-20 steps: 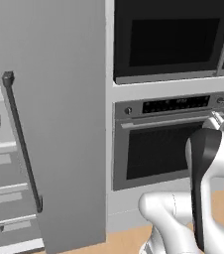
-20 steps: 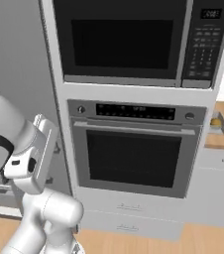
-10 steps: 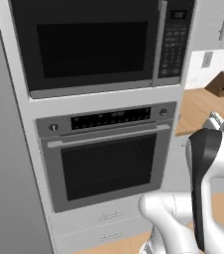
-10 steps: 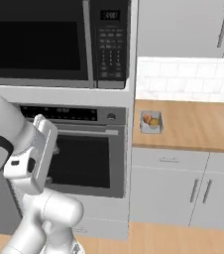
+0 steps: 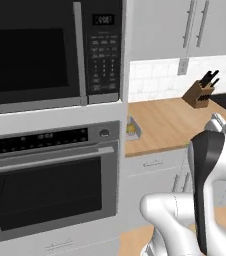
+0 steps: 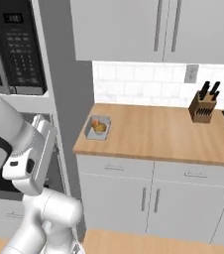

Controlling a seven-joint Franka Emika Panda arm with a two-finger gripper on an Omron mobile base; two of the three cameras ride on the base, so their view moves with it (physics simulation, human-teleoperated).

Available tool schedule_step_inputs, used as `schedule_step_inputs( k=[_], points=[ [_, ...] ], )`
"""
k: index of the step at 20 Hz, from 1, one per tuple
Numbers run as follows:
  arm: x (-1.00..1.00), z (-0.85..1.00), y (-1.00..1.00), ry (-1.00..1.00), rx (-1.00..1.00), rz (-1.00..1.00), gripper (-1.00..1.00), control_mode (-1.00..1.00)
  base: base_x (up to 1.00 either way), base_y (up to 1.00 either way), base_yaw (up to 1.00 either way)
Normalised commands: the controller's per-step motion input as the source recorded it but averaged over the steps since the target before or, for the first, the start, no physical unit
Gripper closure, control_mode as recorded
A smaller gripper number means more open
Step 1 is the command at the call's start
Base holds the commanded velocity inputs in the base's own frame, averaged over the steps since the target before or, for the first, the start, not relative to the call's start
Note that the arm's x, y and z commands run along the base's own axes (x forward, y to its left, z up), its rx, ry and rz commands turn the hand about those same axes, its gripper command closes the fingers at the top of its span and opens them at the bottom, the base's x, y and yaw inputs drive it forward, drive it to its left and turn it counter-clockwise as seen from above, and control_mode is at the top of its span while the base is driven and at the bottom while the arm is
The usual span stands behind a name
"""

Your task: Take the meat container that has the steak and place it on the second highest rack of the freezer. Then take the vegetable container that has the onion and potato and place it on the highest rack of the freezer.

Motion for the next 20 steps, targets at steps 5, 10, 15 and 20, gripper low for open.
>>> schedule_step_inputs(
  k=[5, 10, 15, 20],
  points=[
    [0.0, 0.0, 0.0, 0.0, 0.0, 0.0, -1.0, 1.0, 0.58, -0.99, 0.26],
    [0.0, 0.0, 0.0, 0.0, 0.0, 0.0, -1.0, 1.0, 0.6, -0.56, 0.24],
    [0.0, 0.0, 0.0, 0.0, 0.0, 0.0, -1.0, 1.0, 0.26, -0.08, 0.25],
    [0.0, 0.0, 0.0, 0.0, 0.0, 0.0, -1.0, 1.0, 0.29, -0.15, 0.22]
  ],
)
